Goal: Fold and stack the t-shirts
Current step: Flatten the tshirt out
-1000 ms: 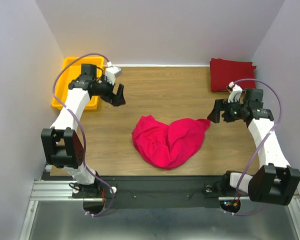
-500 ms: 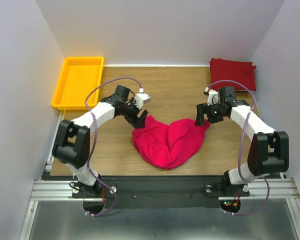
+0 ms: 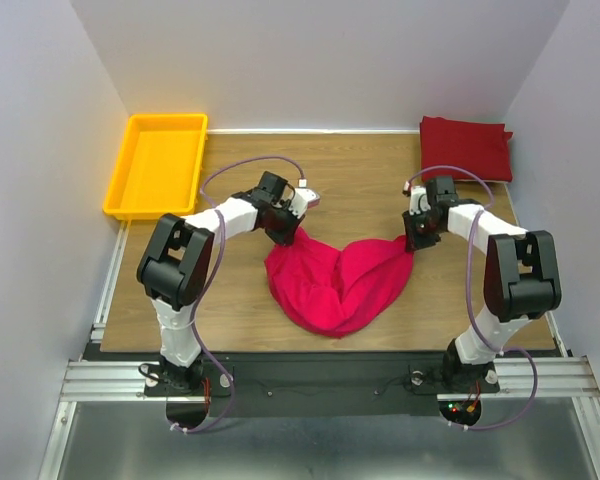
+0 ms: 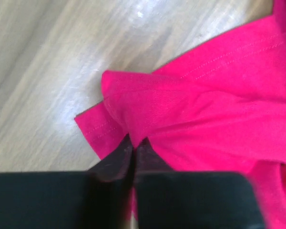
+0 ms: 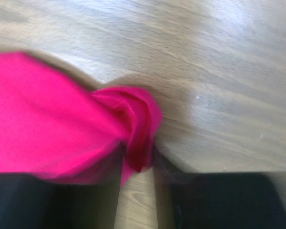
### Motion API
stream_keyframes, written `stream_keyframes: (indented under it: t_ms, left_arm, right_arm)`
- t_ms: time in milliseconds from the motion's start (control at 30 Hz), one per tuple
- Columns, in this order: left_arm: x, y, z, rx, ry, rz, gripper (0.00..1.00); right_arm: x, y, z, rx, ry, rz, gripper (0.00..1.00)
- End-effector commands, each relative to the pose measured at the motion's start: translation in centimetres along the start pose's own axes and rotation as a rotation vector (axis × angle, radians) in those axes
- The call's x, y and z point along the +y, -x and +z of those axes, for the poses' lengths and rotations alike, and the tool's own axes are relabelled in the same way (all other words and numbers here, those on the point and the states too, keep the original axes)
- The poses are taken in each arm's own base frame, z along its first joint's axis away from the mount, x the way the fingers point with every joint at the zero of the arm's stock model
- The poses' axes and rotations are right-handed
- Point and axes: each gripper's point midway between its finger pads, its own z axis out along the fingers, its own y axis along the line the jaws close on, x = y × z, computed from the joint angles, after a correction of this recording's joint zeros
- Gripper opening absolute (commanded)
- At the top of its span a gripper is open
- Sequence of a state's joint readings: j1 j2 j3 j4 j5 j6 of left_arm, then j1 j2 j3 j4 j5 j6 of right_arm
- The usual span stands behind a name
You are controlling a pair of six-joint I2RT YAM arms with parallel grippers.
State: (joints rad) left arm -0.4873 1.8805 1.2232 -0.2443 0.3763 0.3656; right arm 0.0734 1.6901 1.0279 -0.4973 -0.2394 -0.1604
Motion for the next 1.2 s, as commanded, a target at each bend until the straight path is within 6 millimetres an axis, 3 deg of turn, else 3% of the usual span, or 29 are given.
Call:
stream_keyframes:
  t_ms: [0, 33, 67, 100, 167, 267, 400, 433, 500, 533, 567, 633, 733, 833, 867, 967, 1000, 1033, 1067, 1100, 1133, 1167]
  left_arm:
    - [3.3, 5.9, -4.1, -0.131, 0.098, 0.011, 0.0]
    - [3.6, 6.7, -5.3, -0.151, 0.092, 0.008, 0.0]
    - [4.0, 7.9, -6.7, -0.185, 0.094, 0.021, 0.0]
    - [5.1, 9.8, -9.9, -0.254, 0.125, 0.024, 0.0]
    - [5.6, 11.1, -12.9, -0.314, 0.141, 0.047, 0.0]
    - [4.9, 10.9, -17.2, -0.344, 0.145, 0.129, 0.0]
    - [1.6, 5.8, -17.9, -0.251, 0.078, 0.246, 0.0]
    - [0.2, 2.6, -17.4, -0.189, 0.038, 0.244, 0.0]
    - [-1.1, -1.1, -16.8, -0.113, -0.008, 0.335, 0.0]
    - [-2.6, -5.3, -16.0, -0.021, -0.064, 0.329, 0.0]
    - [-2.7, -7.3, -16.0, 0.028, -0.067, 0.384, 0.09]
    - [-3.0, -12.2, -15.0, 0.152, -0.072, 0.36, 0.45]
    - [-2.6, -14.2, -15.5, 0.174, -0.036, 0.381, 0.66]
    - [-1.9, -12.7, -16.1, 0.117, 0.015, 0.381, 0.75]
    - [-1.4, -11.0, -16.3, 0.069, 0.038, 0.378, 0.75]
    - [0.0, -7.7, -16.2, -0.015, 0.059, 0.313, 0.75]
    - [0.4, -6.9, -15.9, -0.034, 0.061, 0.284, 0.74]
    - [1.3, -6.2, -15.1, -0.044, 0.059, 0.252, 0.73]
    - [1.9, -4.5, -15.2, -0.088, 0.065, 0.201, 0.72]
    - [2.8, -4.3, -14.0, -0.078, 0.062, 0.152, 0.72]
    - [4.3, -1.9, -14.2, -0.126, 0.109, 0.142, 0.71]
    - [4.9, -1.2, -13.9, -0.136, 0.115, 0.099, 0.71]
  right_arm:
    - [-0.5, 5.7, -2.7, -0.161, -0.049, -0.055, 0.01]
    - [-0.8, 6.6, -3.6, -0.187, -0.064, -0.055, 0.01]
    - [-1.4, 8.2, -5.7, -0.243, -0.088, -0.058, 0.01]
    - [-1.8, 8.9, -6.9, -0.272, -0.098, -0.059, 0.01]
    - [-2.2, 9.8, -10.2, -0.343, -0.112, -0.103, 0.01]
    - [-3.7, 8.3, -12.4, -0.34, -0.172, -0.228, 0.01]
    - [-3.6, 2.3, -11.4, -0.206, -0.175, -0.414, 0.01]
    - [-3.6, -0.3, -10.3, -0.139, -0.157, -0.44, 0.01]
    - [-4.2, -3.2, -9.8, -0.057, -0.173, -0.527, 0.01]
    - [-4.4, -4.4, -9.5, -0.018, -0.174, -0.55, 0.07]
    - [-4.9, -6.6, -8.9, 0.062, -0.175, -0.575, 0.34]
    - [-5.3, -7.9, -8.6, 0.119, -0.175, -0.59, 0.75]
    - [-4.6, -7.0, -9.6, 0.104, -0.127, -0.569, 0.89]
    - [-3.2, -3.9, -10.4, 0.02, -0.055, -0.509, 0.91]
    - [-2.3, -2.1, -10.8, -0.03, -0.017, -0.476, 0.91]
    - [-1.8, -0.4, -9.3, -0.025, 0.054, -0.39, 0.84]
    - [-1.8, 0.2, -8.8, -0.025, 0.072, -0.361, 0.82]
    - [-2.0, 2.1, -9.0, -0.055, 0.063, -0.346, 0.79]
    - [-2.4, 2.5, -7.5, -0.031, 0.074, -0.286, 0.76]
    - [-2.8, 3.2, -7.1, -0.032, 0.062, -0.267, 0.75]
    - [-3.3, 3.8, -6.8, -0.034, 0.044, -0.248, 0.73]
    - [-3.9, 4.7, -5.8, -0.033, 0.032, -0.226, 0.72]
